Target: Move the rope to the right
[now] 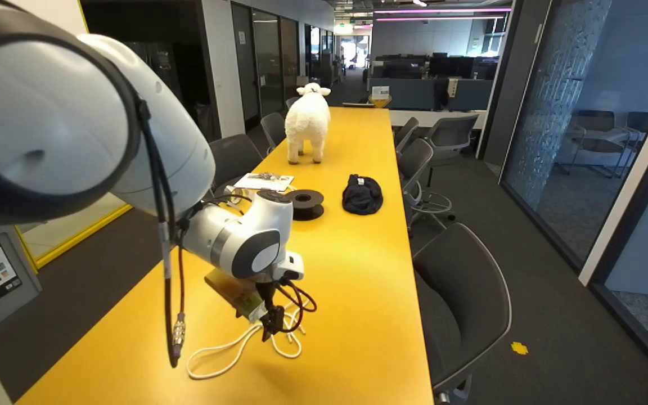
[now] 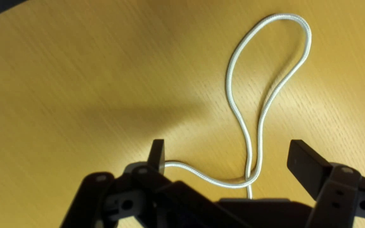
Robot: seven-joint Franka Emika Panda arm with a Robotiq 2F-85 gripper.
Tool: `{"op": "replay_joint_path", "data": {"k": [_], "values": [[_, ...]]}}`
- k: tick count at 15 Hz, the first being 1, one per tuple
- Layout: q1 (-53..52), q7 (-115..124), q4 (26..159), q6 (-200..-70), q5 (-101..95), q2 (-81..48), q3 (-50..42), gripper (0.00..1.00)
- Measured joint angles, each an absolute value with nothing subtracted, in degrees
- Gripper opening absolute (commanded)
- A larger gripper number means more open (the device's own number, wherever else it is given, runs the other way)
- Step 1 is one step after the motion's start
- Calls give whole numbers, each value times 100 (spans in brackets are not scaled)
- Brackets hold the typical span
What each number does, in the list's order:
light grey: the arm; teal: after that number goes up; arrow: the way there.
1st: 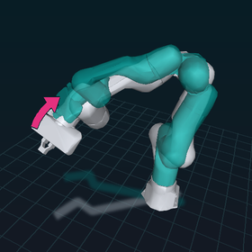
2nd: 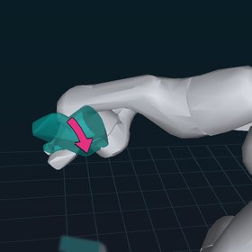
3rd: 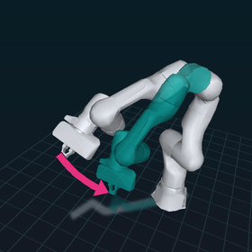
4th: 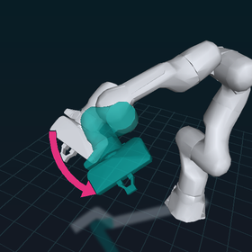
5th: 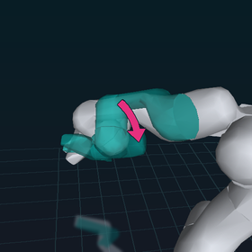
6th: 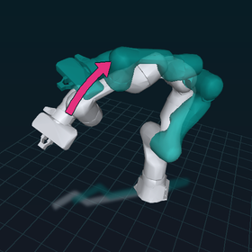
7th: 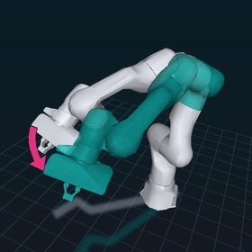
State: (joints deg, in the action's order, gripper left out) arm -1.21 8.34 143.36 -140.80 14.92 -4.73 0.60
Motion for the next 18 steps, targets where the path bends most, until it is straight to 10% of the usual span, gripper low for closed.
{"op": "replay_joint_path", "data": {"k": [18], "values": [[-917,4352,13069,-15977,2097,-2757,-475,100]]}}
